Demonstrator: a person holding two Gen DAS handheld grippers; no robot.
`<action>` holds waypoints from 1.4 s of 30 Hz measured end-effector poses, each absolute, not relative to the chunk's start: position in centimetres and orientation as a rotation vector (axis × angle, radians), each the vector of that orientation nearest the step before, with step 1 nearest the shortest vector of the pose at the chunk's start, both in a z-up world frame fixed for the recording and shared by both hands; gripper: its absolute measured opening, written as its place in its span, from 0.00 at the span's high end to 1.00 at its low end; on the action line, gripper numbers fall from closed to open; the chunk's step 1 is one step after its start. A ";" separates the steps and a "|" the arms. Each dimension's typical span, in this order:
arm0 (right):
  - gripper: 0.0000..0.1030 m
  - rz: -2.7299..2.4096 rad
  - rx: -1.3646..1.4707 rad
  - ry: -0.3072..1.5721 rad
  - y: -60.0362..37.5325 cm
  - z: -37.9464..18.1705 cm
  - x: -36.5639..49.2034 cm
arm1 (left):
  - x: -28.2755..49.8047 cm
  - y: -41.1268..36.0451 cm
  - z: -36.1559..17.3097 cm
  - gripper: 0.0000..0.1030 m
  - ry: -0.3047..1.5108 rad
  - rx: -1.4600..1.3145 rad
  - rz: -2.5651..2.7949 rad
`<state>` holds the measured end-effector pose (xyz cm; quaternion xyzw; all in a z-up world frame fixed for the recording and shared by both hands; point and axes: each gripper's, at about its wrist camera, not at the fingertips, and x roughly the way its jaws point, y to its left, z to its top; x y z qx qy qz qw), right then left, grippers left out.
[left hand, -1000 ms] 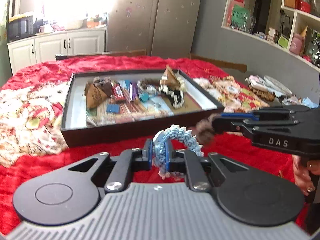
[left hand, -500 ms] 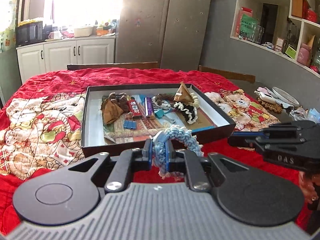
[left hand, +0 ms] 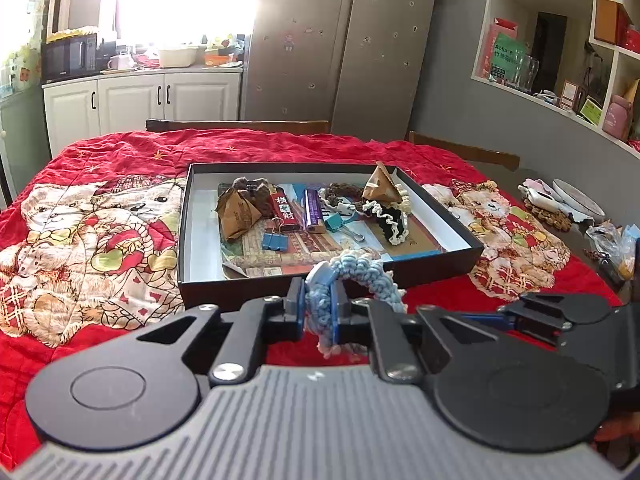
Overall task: Organize objects
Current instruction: 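Lower the blue ring over the box while the right gripper releases the pompom inside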
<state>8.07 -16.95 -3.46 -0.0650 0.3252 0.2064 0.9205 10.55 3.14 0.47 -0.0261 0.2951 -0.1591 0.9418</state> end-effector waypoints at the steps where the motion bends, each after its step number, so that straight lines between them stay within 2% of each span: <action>1: 0.43 0.421 -0.131 0.674 -16.9 -3.6 8.1 | 10.6 3.1 0.4 0.86 0.604 -0.054 -0.326; 5: 0.55 0.408 -0.116 0.690 -17.0 -4.3 8.6 | 10.6 3.1 0.1 0.86 0.611 -0.057 -0.329; 11: 0.61 0.419 -0.105 0.675 -17.3 -4.0 8.8 | 10.7 3.1 0.1 0.86 0.613 -0.058 -0.327; 27: 0.62 0.421 -0.109 0.551 -18.3 0.6 8.4 | 11.6 3.1 1.6 0.86 0.577 -0.044 -0.320; 42: 0.62 0.407 -0.125 0.454 -18.4 5.2 12.3 | 15.4 3.8 4.0 0.86 0.540 -0.031 -0.264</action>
